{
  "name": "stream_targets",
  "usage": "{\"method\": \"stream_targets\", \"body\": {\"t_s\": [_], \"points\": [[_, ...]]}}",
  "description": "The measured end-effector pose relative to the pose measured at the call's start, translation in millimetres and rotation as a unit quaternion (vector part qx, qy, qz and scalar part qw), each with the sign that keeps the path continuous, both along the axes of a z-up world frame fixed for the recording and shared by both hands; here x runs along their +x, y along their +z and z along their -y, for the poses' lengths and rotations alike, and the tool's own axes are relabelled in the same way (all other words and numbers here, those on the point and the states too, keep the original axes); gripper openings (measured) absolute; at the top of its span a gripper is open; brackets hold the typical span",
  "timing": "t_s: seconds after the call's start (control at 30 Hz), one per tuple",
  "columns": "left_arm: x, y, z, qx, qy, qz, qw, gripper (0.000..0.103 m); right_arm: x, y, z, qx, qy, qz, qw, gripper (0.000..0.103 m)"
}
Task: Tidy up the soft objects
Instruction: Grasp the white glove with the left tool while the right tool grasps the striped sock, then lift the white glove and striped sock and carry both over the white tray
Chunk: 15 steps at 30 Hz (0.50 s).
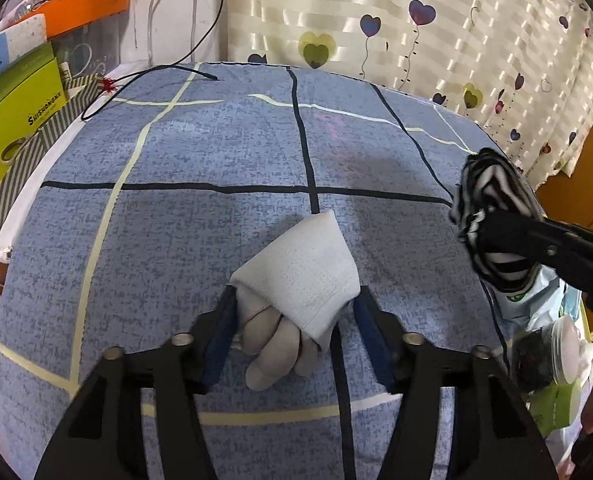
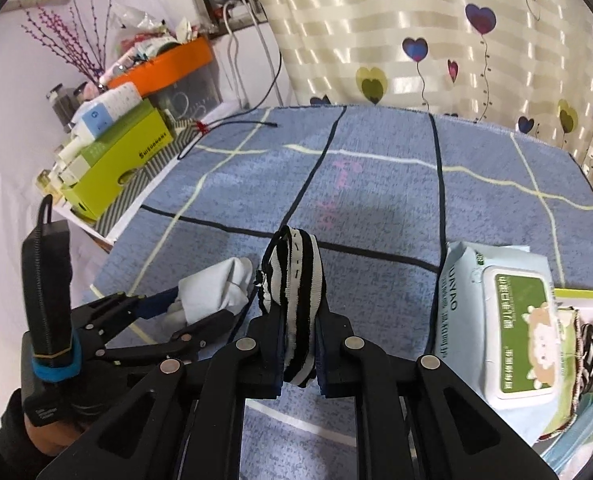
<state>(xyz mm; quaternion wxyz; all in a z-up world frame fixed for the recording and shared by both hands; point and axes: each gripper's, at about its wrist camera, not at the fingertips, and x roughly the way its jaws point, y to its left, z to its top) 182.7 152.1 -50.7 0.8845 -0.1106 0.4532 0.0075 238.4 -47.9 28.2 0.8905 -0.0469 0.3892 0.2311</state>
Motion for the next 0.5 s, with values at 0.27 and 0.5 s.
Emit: {"method": "stream_targets", "body": {"t_s": [0.27,0.5], "points": [[-22,23,7,-0.003,0.015,0.021,0.9997,0.042,-24,13,13,0.017,0.015,0.016,1.0,0.012],[-61,61,24,-0.009,0.033,0.064,0.9973,0.042,-57,27,34,0.03,0.026,0.039,0.998,0.012]]}}
